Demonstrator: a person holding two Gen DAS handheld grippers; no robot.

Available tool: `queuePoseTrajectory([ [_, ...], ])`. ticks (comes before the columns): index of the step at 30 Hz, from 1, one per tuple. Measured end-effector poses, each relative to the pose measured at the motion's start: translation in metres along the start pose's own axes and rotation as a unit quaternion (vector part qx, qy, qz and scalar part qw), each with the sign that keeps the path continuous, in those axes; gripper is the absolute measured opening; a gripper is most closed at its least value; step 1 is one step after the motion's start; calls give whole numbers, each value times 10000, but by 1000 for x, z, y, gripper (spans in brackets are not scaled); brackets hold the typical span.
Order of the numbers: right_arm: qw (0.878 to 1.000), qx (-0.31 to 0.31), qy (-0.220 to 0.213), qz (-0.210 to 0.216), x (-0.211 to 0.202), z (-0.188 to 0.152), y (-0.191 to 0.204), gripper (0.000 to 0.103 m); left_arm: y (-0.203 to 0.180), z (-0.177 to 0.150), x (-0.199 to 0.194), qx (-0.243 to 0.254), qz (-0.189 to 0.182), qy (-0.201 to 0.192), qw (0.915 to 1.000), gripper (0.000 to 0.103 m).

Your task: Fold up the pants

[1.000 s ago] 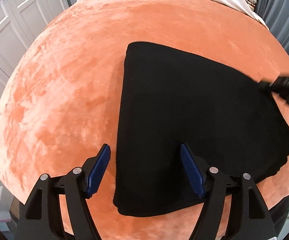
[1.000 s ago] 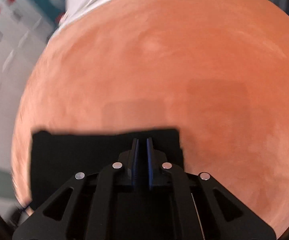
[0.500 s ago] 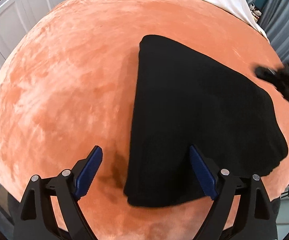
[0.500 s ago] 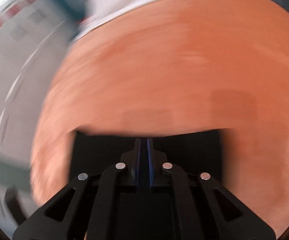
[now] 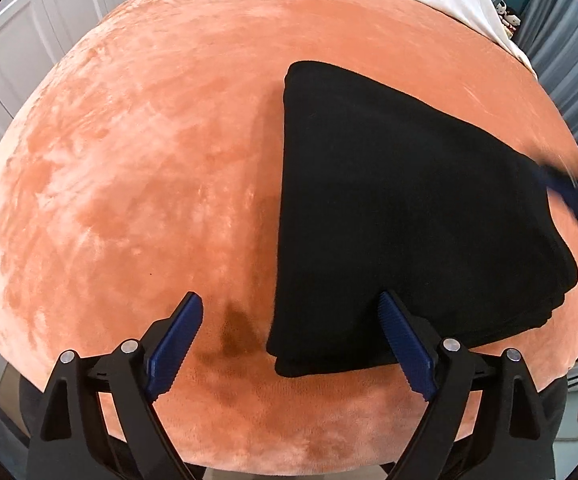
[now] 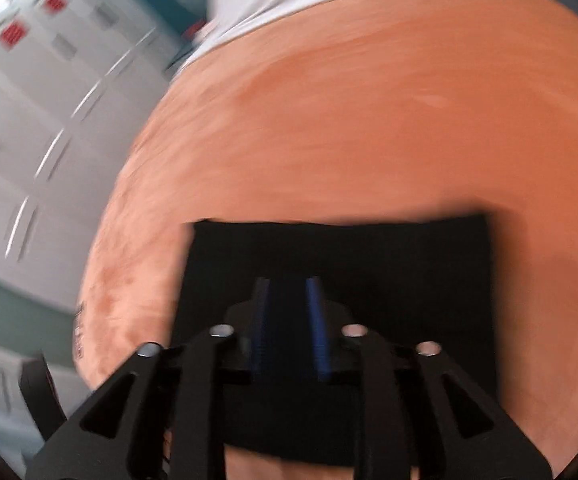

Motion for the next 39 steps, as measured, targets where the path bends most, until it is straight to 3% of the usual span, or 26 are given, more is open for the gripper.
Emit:
queuePoseTrajectory([
  [1,9996,220,28,-186,-11,-16,-32,29,-1,0,0,-4,6,-6,10000,88],
  [2,9986,372,229,-294,-12,-40,-64,20,-3,-1,0,-12,-22,12,10000,88],
  [4,9988,354,325,-82,-11,-63,-84,7,-7,-2,3,-33,-136,119,9998,88],
  [5,9992,338,226,-15,-22,-67,-88,10,-11,-3,1,-97,-282,202,9994,87],
  [6,9992,358,193,-33,-33,-65,-89,15,-12,-2,-2,-155,-425,239,9987,87],
  [7,9991,377,66,-183,-47,-60,-91,43,-14,0,-8,-252,-692,219,9970,87],
  [8,9985,383,-94,-387,-58,-57,-95,82,-15,3,-12,-341,-892,184,9953,87],
  [9,9980,372,-234,-458,-61,-55,-94,90,-14,5,-15,-481,-1138,172,9922,89],
  [11,9985,334,-320,-303,-62,-50,-95,90,-12,8,-7,-690,-1326,325,9882,92],
  [15,9952,911,289,224,-21,-65,-107,90,-11,2,33,-1089,-1524,1013,9771,92],
  [17,9882,1327,558,515,5,-75,-110,91,-13,0,42,-1167,-1476,1030,9767,93],
  [19,9891,1341,370,486,6,-77,-110,98,-20,1,44,-1058,-1384,989,9797,97],
  [21,9924,1114,376,368,12,-78,-102,98,-24,-1,44,-1047,-1261,1000,9814,96],
  [22,9928,1078,395,336,11,-79,-99,89,-27,-1,43,-1074,-1261,978,9813,89],
  [23,9906,1137,485,594,14,-79,-91,63,-31,1,40,-1070,-1351,938,9806,80],
  [24,9884,1258,564,632,15,-80,-93,62,-36,2,38,-1075,-1476,931,9788,69],
  [25,9870,1362,540,654,16,-79,-92,53,-37,3,35,-1146,-1569,937,9765,59],
  [26,9859,1401,545,733,17,-79,-92,45,-37,3,34,-1263,-1656,962,9733,54],
  [28,9798,1675,547,945,15,-80,-94,40,-37,5,29,-1393,-1747,985,9697,42],
  [30,9766,1818,485,1042,8,-82,-94,38,-40,4,18,-1336,-1728,931,9714,37],
  [39,9800,1634,317,1095,-40,-89,-65,35,-46,7,-40,-1019,-1592,687,9796,29],
])
Point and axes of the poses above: each gripper's, at about its wrist camera, not at the fingertips, and x roughly the way its jaws point, y to its left, z to its top, the point moved 9 cm from there along x, roughly the way its jaws point, and after that the axes turned 3 degrees about y, right-handed, at the moved point
